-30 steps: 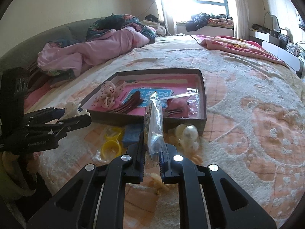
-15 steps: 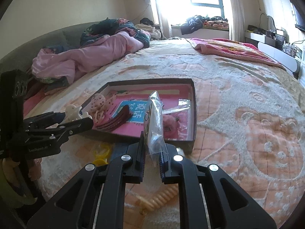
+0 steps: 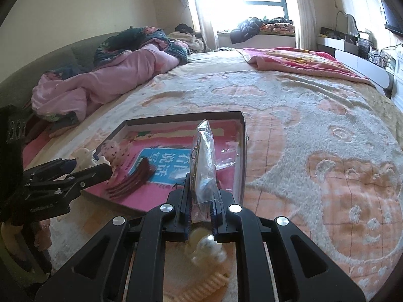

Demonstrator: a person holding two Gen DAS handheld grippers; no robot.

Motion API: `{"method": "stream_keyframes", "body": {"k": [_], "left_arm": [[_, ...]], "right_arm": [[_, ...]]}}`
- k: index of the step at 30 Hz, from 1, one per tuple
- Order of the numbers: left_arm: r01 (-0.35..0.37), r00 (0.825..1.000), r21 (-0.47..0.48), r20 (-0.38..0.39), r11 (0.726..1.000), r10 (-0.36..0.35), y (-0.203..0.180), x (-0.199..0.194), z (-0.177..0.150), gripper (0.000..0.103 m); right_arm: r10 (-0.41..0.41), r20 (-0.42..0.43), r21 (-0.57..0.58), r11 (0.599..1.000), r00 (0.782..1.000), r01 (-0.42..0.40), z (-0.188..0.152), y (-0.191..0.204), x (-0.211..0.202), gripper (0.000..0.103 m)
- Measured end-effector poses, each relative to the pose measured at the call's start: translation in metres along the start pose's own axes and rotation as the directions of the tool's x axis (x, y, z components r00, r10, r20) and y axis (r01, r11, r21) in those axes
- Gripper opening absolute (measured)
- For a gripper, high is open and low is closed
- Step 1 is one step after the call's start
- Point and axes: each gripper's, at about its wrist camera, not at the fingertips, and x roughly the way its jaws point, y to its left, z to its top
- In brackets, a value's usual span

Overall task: Organize jewelry
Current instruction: 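Carry the white claw clip and the clear bag over the tray with both grippers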

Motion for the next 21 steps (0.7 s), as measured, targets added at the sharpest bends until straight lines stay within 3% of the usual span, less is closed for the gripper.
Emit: {"method": "stream_keyframes", "body": {"k": [21], "left_arm": [[0.009, 0.998, -0.002, -0.066, 1.000, -0.009, -0.001, 0.043, 0.015, 0.052]], "right_arm": [[-0.016, -0.071, -0.001, 1.000, 0.997, 0.016, 0.024, -0.016, 0.053, 0.012]]}}
